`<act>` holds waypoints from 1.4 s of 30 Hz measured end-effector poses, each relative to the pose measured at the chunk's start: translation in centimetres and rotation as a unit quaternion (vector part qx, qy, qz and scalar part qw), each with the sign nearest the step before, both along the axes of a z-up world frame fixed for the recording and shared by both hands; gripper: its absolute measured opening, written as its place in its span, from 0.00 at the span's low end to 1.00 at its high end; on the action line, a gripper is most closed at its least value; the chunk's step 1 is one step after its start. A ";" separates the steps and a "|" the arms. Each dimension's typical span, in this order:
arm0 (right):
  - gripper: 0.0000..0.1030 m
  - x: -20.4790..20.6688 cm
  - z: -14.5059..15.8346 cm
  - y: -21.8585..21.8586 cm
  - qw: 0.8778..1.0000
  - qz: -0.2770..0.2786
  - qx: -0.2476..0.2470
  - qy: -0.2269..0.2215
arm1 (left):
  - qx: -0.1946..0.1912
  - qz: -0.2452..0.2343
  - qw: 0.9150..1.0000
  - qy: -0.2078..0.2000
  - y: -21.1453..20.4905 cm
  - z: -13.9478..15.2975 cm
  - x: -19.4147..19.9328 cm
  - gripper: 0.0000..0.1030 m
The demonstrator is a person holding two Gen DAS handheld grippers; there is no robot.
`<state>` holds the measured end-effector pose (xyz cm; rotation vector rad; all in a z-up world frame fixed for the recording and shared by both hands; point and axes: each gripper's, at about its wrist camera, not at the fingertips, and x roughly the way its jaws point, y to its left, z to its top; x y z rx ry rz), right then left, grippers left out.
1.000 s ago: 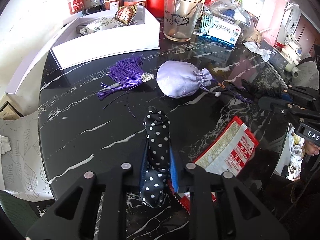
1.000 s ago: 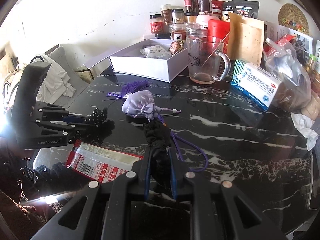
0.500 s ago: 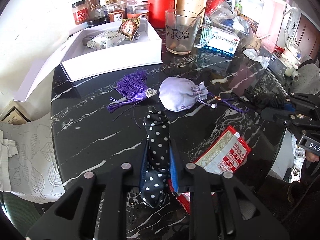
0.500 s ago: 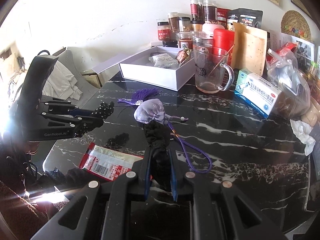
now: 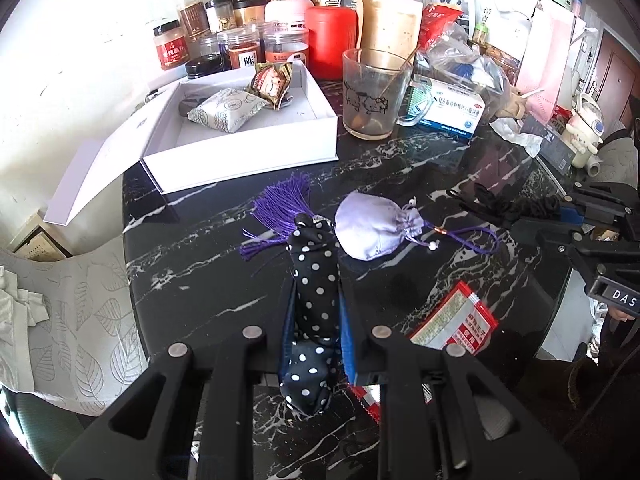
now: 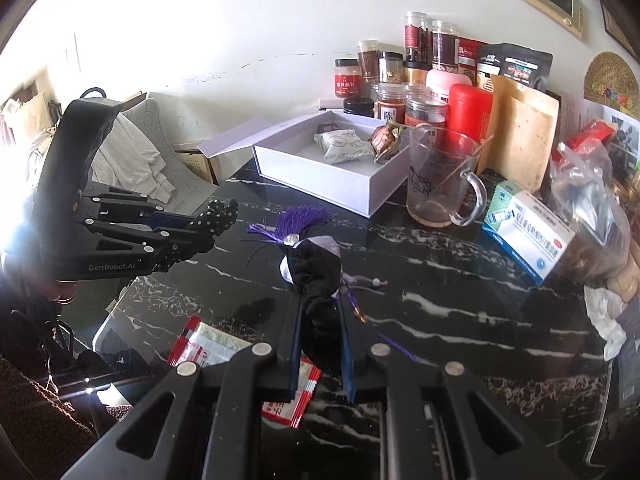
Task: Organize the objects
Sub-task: 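Carry the scrunchie with the left gripper while the right gripper carries the hair tie over the box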
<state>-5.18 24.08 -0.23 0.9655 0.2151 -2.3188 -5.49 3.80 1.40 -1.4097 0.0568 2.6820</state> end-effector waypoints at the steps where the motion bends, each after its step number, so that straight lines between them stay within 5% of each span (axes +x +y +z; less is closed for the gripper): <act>1: 0.15 -0.2 0.2 -0.2 1.000 0.002 0.001 0.002 | 0.000 0.001 1.000 0.001 -0.1 0.2 -0.2 0.18; 42: 0.15 -13.9 5.0 -5.6 0.997 0.050 0.014 0.052 | -0.013 -0.001 0.999 0.047 -4.6 5.5 -14.4 0.18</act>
